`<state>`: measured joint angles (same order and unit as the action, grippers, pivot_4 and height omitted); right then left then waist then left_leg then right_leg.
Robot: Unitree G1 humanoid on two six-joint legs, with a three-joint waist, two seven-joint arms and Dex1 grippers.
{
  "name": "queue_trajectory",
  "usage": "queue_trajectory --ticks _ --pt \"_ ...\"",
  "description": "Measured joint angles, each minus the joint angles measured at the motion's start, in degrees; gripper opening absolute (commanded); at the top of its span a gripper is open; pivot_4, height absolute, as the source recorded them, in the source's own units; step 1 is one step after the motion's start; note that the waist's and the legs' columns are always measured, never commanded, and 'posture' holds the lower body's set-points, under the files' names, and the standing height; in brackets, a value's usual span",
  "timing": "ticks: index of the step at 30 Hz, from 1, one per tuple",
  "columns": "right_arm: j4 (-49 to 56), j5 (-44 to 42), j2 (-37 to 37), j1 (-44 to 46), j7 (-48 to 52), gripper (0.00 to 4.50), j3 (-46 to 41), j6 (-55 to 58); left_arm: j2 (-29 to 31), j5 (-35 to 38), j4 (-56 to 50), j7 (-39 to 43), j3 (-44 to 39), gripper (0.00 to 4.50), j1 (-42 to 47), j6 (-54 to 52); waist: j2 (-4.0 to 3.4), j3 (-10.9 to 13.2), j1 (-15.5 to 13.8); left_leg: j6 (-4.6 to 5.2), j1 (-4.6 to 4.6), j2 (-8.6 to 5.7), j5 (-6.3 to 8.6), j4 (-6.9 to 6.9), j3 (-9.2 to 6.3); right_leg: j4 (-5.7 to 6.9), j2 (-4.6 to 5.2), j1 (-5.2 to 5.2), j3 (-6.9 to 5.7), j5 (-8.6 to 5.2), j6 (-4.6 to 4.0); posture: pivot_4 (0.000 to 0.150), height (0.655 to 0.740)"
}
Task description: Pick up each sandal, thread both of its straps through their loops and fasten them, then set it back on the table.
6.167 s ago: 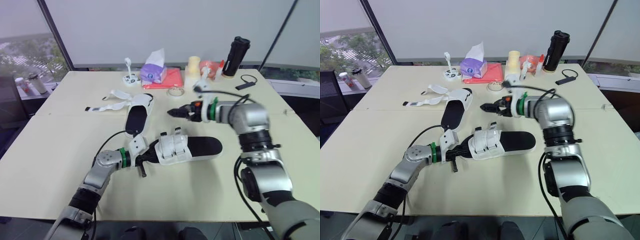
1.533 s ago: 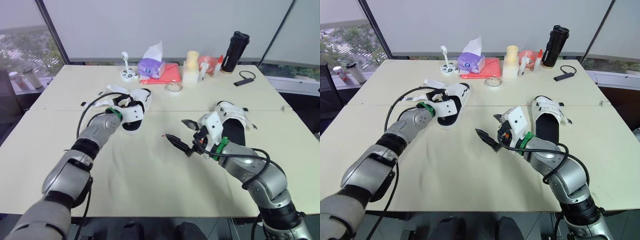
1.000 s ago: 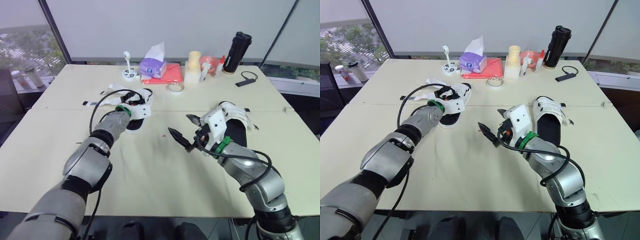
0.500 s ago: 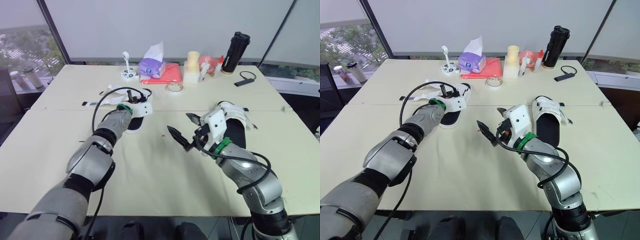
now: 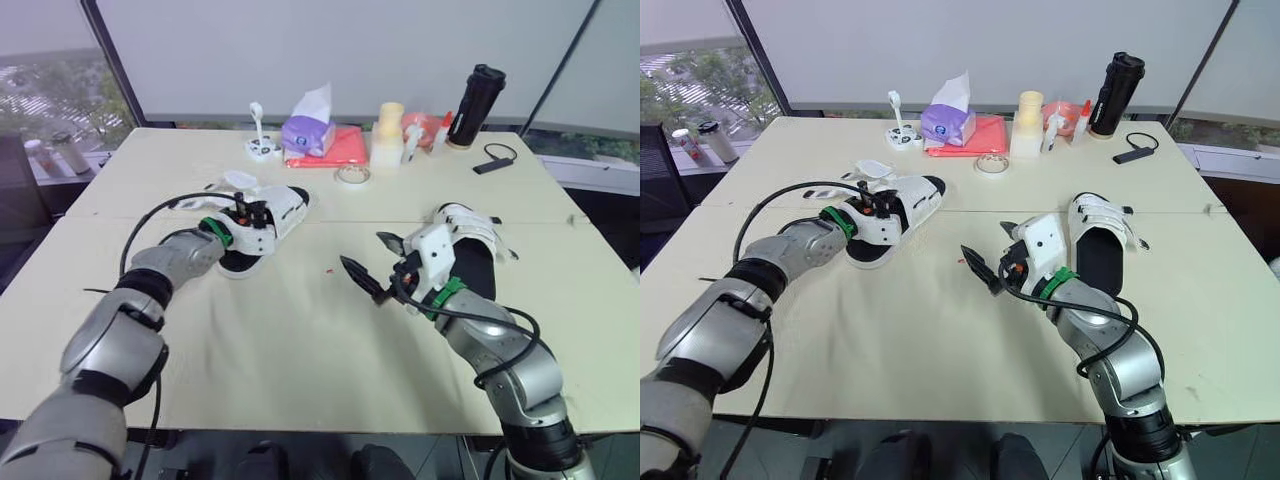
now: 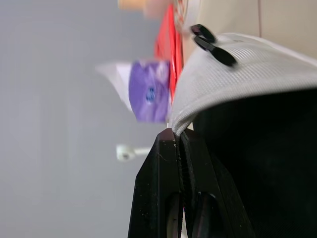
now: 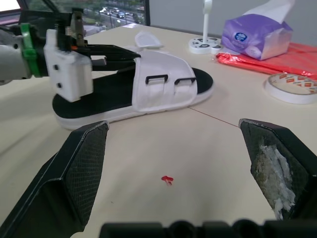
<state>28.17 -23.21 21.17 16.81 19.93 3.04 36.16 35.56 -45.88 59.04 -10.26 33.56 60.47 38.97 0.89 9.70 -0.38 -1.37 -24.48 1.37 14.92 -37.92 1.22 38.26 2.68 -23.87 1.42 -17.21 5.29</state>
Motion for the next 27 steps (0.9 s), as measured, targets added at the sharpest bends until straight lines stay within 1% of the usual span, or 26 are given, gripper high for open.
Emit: queue_trajectory --ticks 4,7,10,13,15,18,23,27 --pt "-0.3 0.0 0.5 -0.3 1.0 4.5 -0.5 -0.3 5.7 -5.5 -8.8 -2.9 1.7 0.02 -1.1 7.1 0.0 0.0 -0.2 0.0 0.0 0.0 0.0 -0.01 0.02 0.0 0.0 0.0 0.02 0.01 0.01 0.15 0.74" --pt "-0.8 -0.1 3.3 -1.5 3.3 4.5 -2.3 -0.7 9.0 -10.3 -13.2 -8.9 2.2 0.02 -1.1 13.4 0.0 0.0 -0.4 0.02 0.0 -0.01 0.01 -0.04 0.02 -0.01 0.04 0.05 0.01 0.02 0.03 0.15 0.74" --pt "-0.8 -2.4 7.7 -3.9 6.8 4.5 -6.7 0.5 10.5 -16.2 -14.7 -16.0 4.3 0.02 -0.9 18.7 0.0 0.0 -0.5 0.05 0.02 -0.05 0.03 -0.1 0.02 -0.04 0.08 0.14 0.01 0.05 0.09 0.15 0.74" --pt "0.9 -6.4 12.4 -5.8 10.9 4.5 -10.1 3.3 10.4 -22.0 -14.7 -22.8 7.8 0.02 -0.5 21.6 0.0 0.0 -0.4 0.05 0.04 -0.05 0.03 -0.14 0.01 -0.03 0.06 0.16 0.01 0.07 0.13 0.15 0.74" --pt "2.9 -9.3 17.0 -7.6 14.4 4.5 -11.9 5.8 10.5 -27.1 -14.9 -29.1 10.7 0.02 0.3 23.0 0.01 0.0 -0.4 0.06 0.05 -0.05 0.03 -0.14 0.0 -0.04 0.05 0.18 0.01 0.07 0.13 0.15 0.74" --pt "4.3 -12.1 20.3 -8.5 17.2 4.5 -13.6 8.0 9.2 -32.9 -14.6 -36.7 14.5 0.02 1.7 22.8 0.02 0.0 -0.4 0.06 0.07 -0.05 0.04 -0.16 0.0 -0.03 0.05 0.19 0.02 0.08 0.14 0.15 0.74" --pt "4.1 -13.1 20.4 -7.5 17.4 4.5 -13.2 8.6 3.3 -42.4 -11.4 -52.2 23.1 0.02 5.7 17.5 0.06 0.0 -0.5 0.06 0.07 -0.13 0.04 -0.26 -0.03 -0.06 0.08 0.28 0.02 0.13 0.24 0.15 0.74" --pt "4.1 -13.3 20.3 -7.3 17.0 4.5 -12.9 8.9 2.2 -47.0 -10.1 -62.3 29.0 0.02 8.0 15.4 0.07 0.0 -0.3 0.08 0.07 -0.12 0.05 -0.25 -0.03 -0.04 0.08 0.23 0.03 0.13 0.24 0.15 0.74"
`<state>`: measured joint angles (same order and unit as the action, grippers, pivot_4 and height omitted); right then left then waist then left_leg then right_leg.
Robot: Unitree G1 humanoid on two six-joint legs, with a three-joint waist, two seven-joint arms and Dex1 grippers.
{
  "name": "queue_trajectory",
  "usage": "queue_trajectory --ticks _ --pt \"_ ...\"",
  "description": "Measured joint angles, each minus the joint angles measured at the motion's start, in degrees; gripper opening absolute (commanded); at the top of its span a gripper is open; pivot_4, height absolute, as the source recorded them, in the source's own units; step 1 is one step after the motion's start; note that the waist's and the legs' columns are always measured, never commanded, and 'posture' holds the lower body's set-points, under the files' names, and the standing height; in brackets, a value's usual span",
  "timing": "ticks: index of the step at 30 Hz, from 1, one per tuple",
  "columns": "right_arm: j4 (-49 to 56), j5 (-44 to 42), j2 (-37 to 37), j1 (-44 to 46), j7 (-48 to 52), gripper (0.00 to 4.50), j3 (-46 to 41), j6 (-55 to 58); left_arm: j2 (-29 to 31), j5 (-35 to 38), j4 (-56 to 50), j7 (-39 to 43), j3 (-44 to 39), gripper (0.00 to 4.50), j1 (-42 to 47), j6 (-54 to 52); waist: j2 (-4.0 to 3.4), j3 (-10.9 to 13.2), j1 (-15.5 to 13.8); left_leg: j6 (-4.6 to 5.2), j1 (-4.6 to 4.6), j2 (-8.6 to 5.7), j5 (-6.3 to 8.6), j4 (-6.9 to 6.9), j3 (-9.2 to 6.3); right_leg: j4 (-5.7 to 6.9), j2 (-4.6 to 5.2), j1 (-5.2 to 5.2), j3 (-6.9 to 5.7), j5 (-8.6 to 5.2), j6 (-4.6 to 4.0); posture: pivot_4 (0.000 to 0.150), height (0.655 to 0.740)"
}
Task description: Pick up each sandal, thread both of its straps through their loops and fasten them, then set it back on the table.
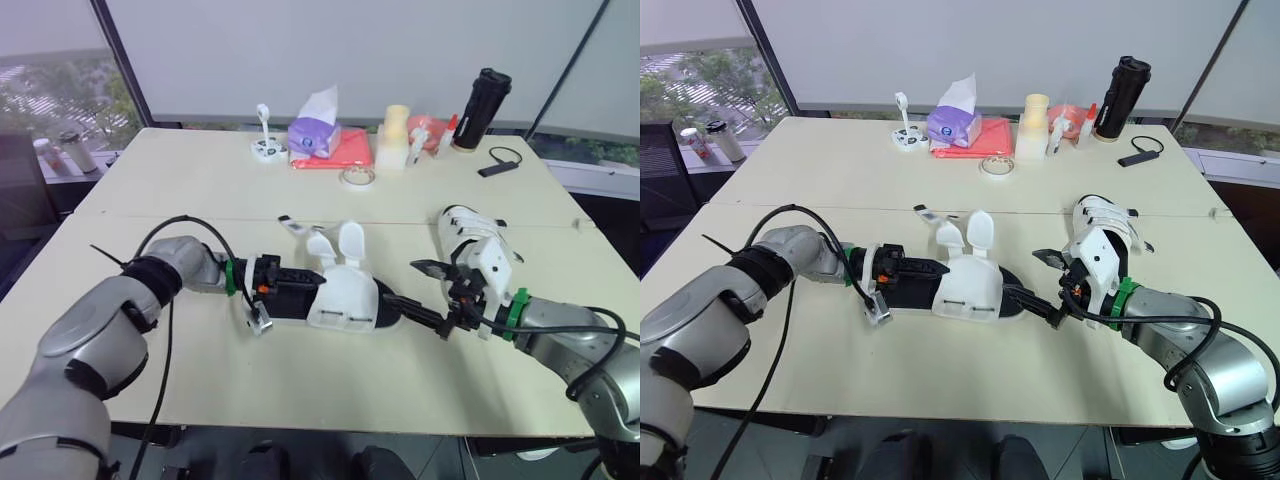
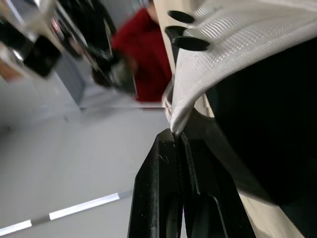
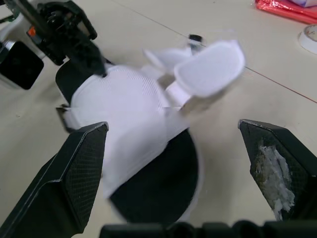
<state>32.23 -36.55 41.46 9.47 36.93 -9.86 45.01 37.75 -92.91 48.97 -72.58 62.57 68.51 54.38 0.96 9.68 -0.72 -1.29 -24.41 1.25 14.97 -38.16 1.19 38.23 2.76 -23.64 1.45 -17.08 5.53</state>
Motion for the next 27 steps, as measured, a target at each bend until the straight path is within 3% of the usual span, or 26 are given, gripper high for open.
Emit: queue_trajectory --ticks 9,12,19,20,24,27 --pt "-1.0 -0.4 0.0 -0.7 0.0 4.5 -0.1 0.1 -2.5 -0.2 7.0 -2.7 4.1 0.02 2.0 0.7 0.01 0.0 -0.1 0.0 0.01 -0.04 0.0 -0.03 0.01 -0.01 0.03 0.04 -0.01 0.0 0.0 0.15 0.74" --pt "-1.1 -0.4 0.0 -1.0 0.0 4.5 -0.1 0.1 -2.4 0.7 6.2 -1.9 4.1 0.82 1.8 1.3 0.01 0.0 -0.1 0.0 0.01 -0.04 0.0 -0.03 0.01 -0.01 0.03 0.05 0.0 0.0 0.0 0.15 0.74" --pt "-3.4 -0.2 1.2 -0.9 1.8 4.5 -0.2 -0.5 -1.7 6.4 5.9 4.3 2.5 4.22 0.5 2.1 0.02 0.0 -0.1 -0.01 0.02 -0.04 0.0 -0.04 0.01 0.0 0.03 0.06 0.0 0.0 0.0 0.15 0.74" --pt "-4.0 -0.1 1.8 -0.9 2.3 4.5 -0.2 -0.7 -0.9 7.2 5.4 5.0 2.0 4.48 0.2 2.5 0.02 0.0 -0.1 -0.01 0.02 -0.04 0.0 -0.04 0.01 0.0 0.03 0.05 0.0 0.0 0.0 0.15 0.74" --pt "-5.9 0.3 2.6 -0.4 3.8 4.5 -0.2 -1.6 0.9 12.6 5.3 10.1 -0.6 4.48 -0.7 7.3 0.01 0.0 -0.1 -0.01 0.04 -0.02 -0.01 -0.04 0.01 0.01 0.03 0.06 0.0 0.0 0.0 0.15 0.74" --pt "-7.3 -0.5 2.8 -0.3 4.7 4.5 -1.5 -1.4 2.3 26.9 11.6 23.6 -7.3 4.48 -2.1 17.3 0.01 0.0 0.0 -0.03 0.04 -0.01 -0.02 -0.05 0.03 0.01 0.04 0.06 0.0 0.0 0.0 0.15 0.74"
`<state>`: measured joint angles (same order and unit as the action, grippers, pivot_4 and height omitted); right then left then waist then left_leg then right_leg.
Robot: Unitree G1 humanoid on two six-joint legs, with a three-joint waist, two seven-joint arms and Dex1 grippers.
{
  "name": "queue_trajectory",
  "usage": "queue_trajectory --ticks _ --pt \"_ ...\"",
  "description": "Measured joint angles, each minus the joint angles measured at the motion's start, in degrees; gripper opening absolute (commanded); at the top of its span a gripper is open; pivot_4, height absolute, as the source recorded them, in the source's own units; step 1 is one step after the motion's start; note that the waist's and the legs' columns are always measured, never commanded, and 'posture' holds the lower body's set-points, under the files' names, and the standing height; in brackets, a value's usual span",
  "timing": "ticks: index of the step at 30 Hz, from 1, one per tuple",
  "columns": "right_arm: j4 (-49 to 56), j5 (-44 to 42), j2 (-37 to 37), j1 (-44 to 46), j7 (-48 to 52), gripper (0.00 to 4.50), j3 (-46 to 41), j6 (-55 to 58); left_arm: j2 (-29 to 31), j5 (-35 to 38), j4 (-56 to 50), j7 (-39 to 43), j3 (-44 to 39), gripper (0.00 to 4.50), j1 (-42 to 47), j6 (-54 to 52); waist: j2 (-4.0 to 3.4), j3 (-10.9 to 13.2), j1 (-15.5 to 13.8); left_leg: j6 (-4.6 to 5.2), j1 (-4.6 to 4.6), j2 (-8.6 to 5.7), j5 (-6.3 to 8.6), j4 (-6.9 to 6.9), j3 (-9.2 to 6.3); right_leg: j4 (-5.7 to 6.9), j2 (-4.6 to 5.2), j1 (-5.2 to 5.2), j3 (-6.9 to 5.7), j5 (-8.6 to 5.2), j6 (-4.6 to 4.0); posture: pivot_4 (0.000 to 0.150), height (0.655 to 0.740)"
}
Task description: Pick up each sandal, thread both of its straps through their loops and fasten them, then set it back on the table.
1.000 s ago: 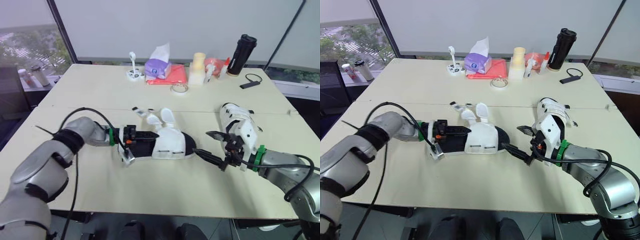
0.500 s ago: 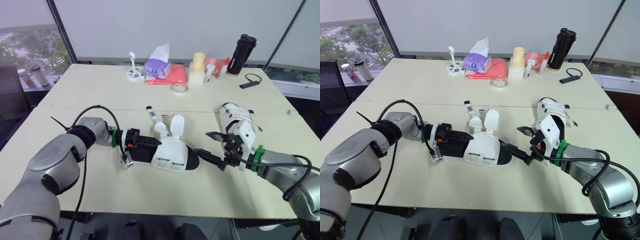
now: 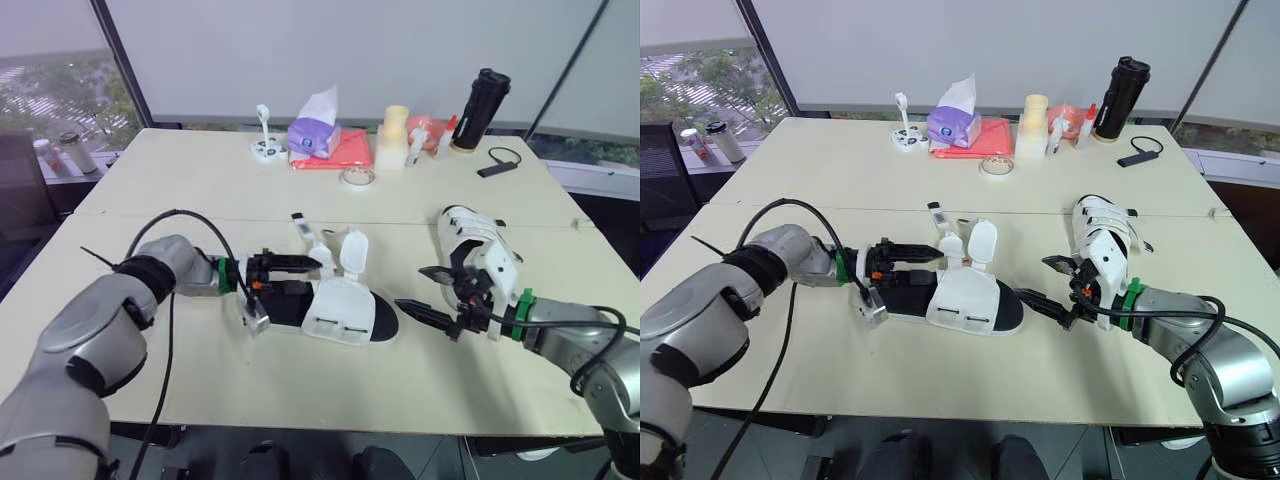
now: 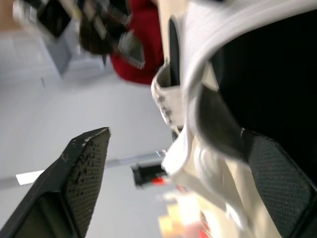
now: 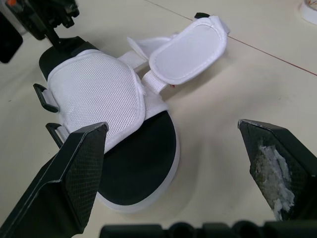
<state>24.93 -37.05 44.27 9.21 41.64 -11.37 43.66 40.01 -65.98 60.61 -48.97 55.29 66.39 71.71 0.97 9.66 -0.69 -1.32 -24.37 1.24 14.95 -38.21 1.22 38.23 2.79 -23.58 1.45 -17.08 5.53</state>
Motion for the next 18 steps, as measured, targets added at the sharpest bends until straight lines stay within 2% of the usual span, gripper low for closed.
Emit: queue_trajectory --ticks 3,4,6,8,9,11,13,15,18 --pt "-1.0 -1.8 0.4 0.4 0.5 4.5 -2.2 1.6 0.4 13.2 10.7 14.0 -5.5 4.48 -0.1 10.7 -0.02 0.0 0.0 -0.02 0.06 0.01 -0.01 0.0 0.02 0.0 -0.01 0.04 -0.01 0.0 0.0 0.15 0.74" --pt "-1.5 -2.7 0.4 1.1 0.6 4.5 -2.6 2.3 1.3 20.4 11.2 21.6 -6.5 4.48 -1.4 11.9 -0.05 0.0 0.0 -0.01 0.12 0.0 0.0 0.01 0.02 -0.04 -0.01 0.13 0.0 0.0 0.0 0.15 0.74" --pt "-1.7 -3.9 0.4 2.2 1.2 4.5 -2.9 3.2 5.8 43.8 -1.0 40.5 -7.3 4.48 -9.6 3.5 -0.15 -0.1 0.3 -0.09 0.22 0.25 -0.05 0.03 0.07 0.03 0.03 0.17 0.08 0.0 -0.01 0.15 0.74" --pt "-1.8 -3.9 0.9 2.4 2.1 4.5 -2.4 3.3 9.8 64.6 -17.4 58.1 -8.9 4.48 -18.9 -11.8 -0.16 -0.1 0.7 -0.19 0.21 0.4 -0.1 0.04 0.02 0.06 0.01 0.16 0.13 0.0 -0.02 0.15 0.74" --pt "-2.1 -3.1 1.7 2.3 2.9 4.24 -1.3 2.8 11.2 75.7 -26.3 66.9 -10.4 4.5 -23.1 -23.0 -0.15 -0.1 0.7 -0.18 0.19 0.39 -0.1 0.03 -0.02 0.06 0.01 0.17 0.12 0.0 -0.02 0.15 0.74" --pt "-2.5 -1.3 2.0 2.1 4.2 3.63 1.0 1.2 13.1 90.2 -37.7 77.8 -13.9 4.5 -26.7 -40.5 -0.14 -0.1 0.5 -0.02 0.19 0.41 -0.01 -0.07 -0.07 0.06 -0.03 0.2 0.05 0.0 -0.03 0.15 0.74" --pt "-2.7 1.0 2.0 1.4 5.6 2.64 3.5 -1.1 14.9 101.7 -46.7 84.3 -19.8 4.5 -28.4 -56.3 -0.14 -0.1 0.5 -0.02 0.25 0.38 -0.01 -0.12 0.0 0.12 -0.09 0.24 0.05 0.0 -0.03 0.15 0.74" --pt "-2.8 3.1 2.0 0.9 6.9 1.51 5.9 -3.6 15.6 109.8 -51.7 87.3 -25.9 4.5 -28.8 -68.7 -0.14 -0.1 0.6 -0.01 0.38 0.37 0.0 -0.12 0.0 0.13 -0.12 0.35 0.06 0.0 -0.03 0.15 0.74" --pt "-3.0 5.2 1.7 0.9 7.8 0.05 8.2 -6.0 14.5 114.2 -54.7 88.2 -32.8 4.5 -29.7 -79.1 -0.16 -0.1 0.7 0.02 0.48 0.31 0.02 -0.1 0.0 0.13 -0.14 0.41 0.09 0.0 -0.02 0.15 0.74"
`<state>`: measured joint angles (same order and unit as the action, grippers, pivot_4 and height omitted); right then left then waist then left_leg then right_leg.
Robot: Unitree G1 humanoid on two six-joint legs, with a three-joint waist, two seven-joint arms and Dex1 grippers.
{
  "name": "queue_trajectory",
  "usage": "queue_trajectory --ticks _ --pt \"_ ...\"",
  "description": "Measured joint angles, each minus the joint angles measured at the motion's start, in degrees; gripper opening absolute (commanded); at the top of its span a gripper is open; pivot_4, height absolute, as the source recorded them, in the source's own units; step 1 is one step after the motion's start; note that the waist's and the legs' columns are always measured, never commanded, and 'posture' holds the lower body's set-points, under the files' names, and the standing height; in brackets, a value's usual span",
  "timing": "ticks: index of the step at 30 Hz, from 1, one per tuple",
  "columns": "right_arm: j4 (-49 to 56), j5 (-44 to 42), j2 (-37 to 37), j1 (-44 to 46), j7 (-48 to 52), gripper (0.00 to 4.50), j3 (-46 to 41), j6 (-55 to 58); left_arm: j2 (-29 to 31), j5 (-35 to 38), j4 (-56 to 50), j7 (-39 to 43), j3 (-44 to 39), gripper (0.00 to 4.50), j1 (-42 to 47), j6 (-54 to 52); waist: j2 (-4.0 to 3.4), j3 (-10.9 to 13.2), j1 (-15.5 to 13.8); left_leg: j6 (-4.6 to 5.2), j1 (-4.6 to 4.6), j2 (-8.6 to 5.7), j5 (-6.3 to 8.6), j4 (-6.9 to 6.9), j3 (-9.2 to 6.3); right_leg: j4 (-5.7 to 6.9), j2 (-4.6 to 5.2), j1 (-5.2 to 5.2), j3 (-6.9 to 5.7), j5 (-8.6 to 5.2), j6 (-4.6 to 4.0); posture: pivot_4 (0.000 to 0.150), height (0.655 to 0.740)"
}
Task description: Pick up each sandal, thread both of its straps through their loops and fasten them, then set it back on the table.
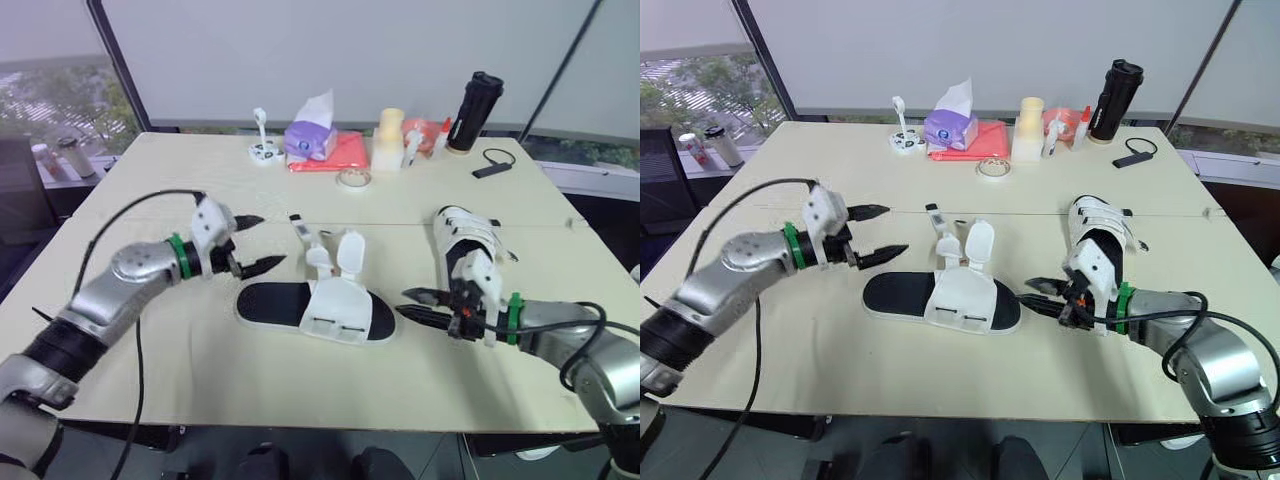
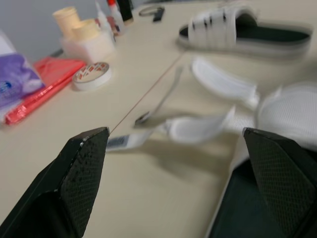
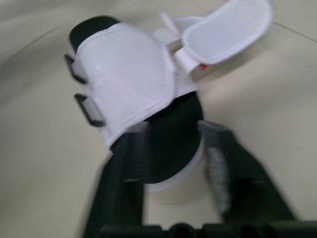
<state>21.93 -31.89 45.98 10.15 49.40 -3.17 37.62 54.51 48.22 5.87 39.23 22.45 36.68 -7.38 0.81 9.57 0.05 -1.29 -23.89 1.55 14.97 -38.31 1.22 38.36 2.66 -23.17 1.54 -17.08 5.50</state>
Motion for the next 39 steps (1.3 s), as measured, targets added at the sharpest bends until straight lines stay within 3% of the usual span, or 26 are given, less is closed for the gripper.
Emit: queue_trajectory --ticks 10,23,27,32,39 --pt "-6.6 10.0 -2.1 0.9 3.2 0.05 9.9 -9.4 -9.7 0.5 4.2 -5.1 -12.3 4.5 -0.1 -27.6 0.02 0.0 0.5 0.0 0.03 -0.07 0.0 0.03 -0.01 -0.01 -0.04 0.02 0.0 0.0 -0.01 0.15 0.74" --pt "-14.9 13.8 -9.7 6.1 4.5 0.05 13.5 -15.1 -19.0 -8.9 11.8 -4.2 -18.5 4.5 1.6 -32.4 0.03 0.0 0.5 -0.01 0.04 -0.08 -0.01 0.05 0.0 -0.01 -0.02 -0.01 0.01 0.0 -0.01 0.15 0.74" --pt "-17.9 14.1 -11.3 6.9 5.2 0.05 13.6 -16.3 -20.5 -11.6 17.6 -1.5 -18.8 4.5 4.2 -34.8 0.05 0.0 0.5 -0.01 0.04 -0.11 0.0 0.05 0.01 -0.02 -0.02 0.02 -0.01 0.0 -0.01 0.15 0.74" --pt "-20.7 15.7 -13.4 7.7 5.9 0.05 14.2 -19.4 -27.0 -9.1 32.6 -0.8 -26.3 4.5 11.7 -43.1 0.14 -0.1 0.9 0.0 0.13 -0.11 0.0 0.05 0.01 0.0 -0.07 0.07 -0.03 0.0 -0.01 0.15 0.74" --pt "-21.7 17.1 -14.6 7.7 6.1 0.05 14.6 -21.2 -30.0 -8.5 49.8 2.3 -32.5 4.5 22.7 -52.9 0.15 -0.1 1.1 0.0 0.36 -0.09 0.0 0.16 0.0 0.05 -0.07 0.14 -0.01 0.0 -0.01 0.15 0.74"
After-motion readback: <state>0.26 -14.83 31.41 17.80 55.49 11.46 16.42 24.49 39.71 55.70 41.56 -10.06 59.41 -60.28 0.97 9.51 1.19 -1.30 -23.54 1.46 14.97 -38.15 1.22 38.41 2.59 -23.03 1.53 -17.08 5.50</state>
